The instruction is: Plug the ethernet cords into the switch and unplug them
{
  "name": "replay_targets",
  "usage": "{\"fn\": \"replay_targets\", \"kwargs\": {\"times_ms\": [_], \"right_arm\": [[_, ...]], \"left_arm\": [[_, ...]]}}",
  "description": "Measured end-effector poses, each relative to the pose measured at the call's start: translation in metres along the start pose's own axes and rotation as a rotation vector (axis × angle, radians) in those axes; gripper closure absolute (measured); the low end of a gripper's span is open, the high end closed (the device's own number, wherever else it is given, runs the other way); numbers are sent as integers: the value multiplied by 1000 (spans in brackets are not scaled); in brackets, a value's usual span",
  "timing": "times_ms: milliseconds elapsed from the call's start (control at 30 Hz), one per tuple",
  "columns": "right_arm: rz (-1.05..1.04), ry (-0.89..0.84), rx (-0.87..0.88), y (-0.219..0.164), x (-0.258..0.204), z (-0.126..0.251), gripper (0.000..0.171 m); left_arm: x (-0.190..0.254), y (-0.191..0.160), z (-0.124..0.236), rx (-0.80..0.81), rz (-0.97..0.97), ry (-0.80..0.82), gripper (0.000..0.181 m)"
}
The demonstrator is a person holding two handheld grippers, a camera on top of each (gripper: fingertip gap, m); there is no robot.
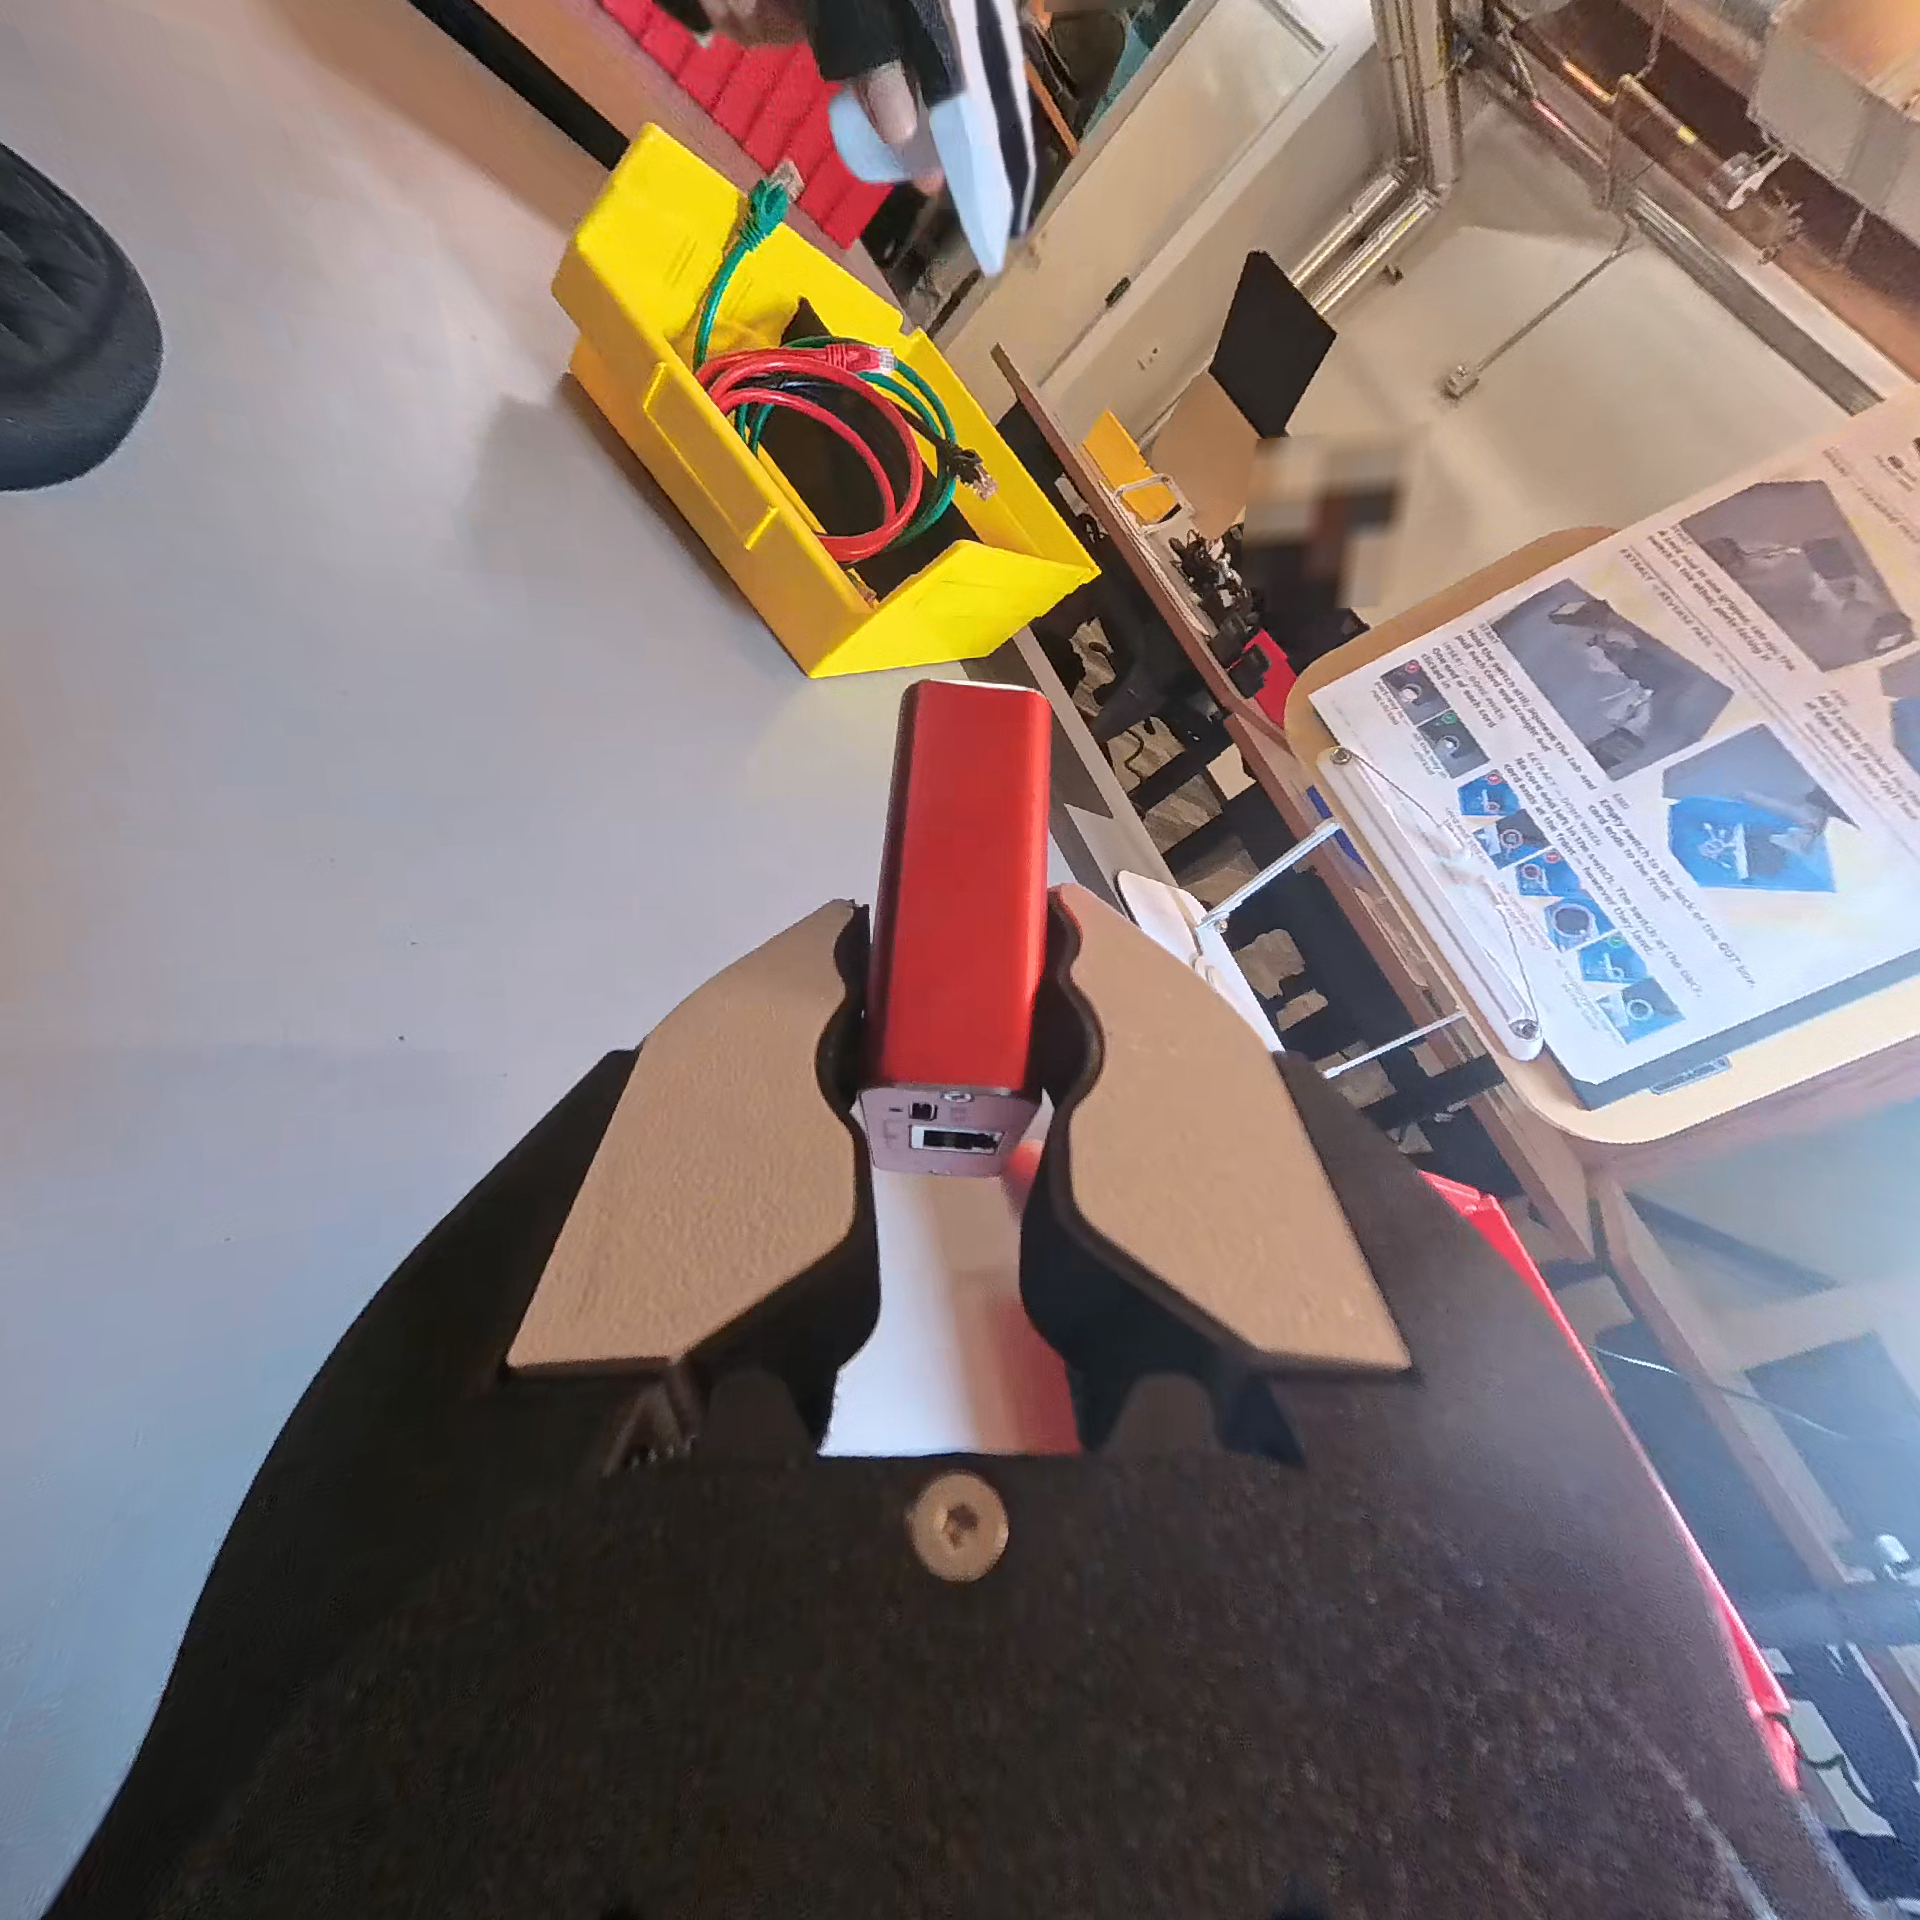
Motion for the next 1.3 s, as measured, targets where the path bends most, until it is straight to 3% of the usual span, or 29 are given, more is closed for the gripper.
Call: {"fn": "replay_targets", "kwargs": {"times_ms": [133,233,300,433,567,633,733,933,1033,1167,1200,1267,1300], "right_arm": [[21,2,5,0,-1,3,142],[10,8,20,2,-1,3,142],[-28,29,66,6,-1,3,142],[-185,134,236,24,-5,2,143],[-305,215,347,33,-10,4,142],[-328,243,367,33,-13,4,142],[-300,262,325,29,-17,0,143],[-208,264,157,24,-22,-11,141],[-138,288,46,25,-19,-12,120],[-9,348,-98,27,-25,-20,116],[15,350,-113,27,-29,-23,119],[68,306,-104,28,-33,-23,144],[96,299,-125,29,-33,-23,144]], "left_arm": [[-42,-27,14,-164,52,80,145],[-37,-37,18,-169,60,-9,146],[-1,-29,15,-70,24,-205,144],[121,-9,1,147,-146,-702,140],[222,-1,-14,248,-313,-950,129],[241,7,-18,308,-305,-987,132],[241,13,-17,379,-311,-990,152],[234,-3,-26,395,-410,-917,154],[228,-13,-30,386,-494,-842,154],[229,-19,-34,398,-544,-819,154],[230,-19,-35,394,-561,-805,154],[231,-20,-36,385,-587,-799,154],[232,-21,-37,388,-582,-789,154]]}}
Point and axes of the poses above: each gripper's, where its closed fingertips meet, z back along the fingers, y out of its top, x = y × z across the jaws, the point moved 10 cm from there along z, back along the fingers, and after that the axes turned 2 degrees about -y, right-handed, at the moved point
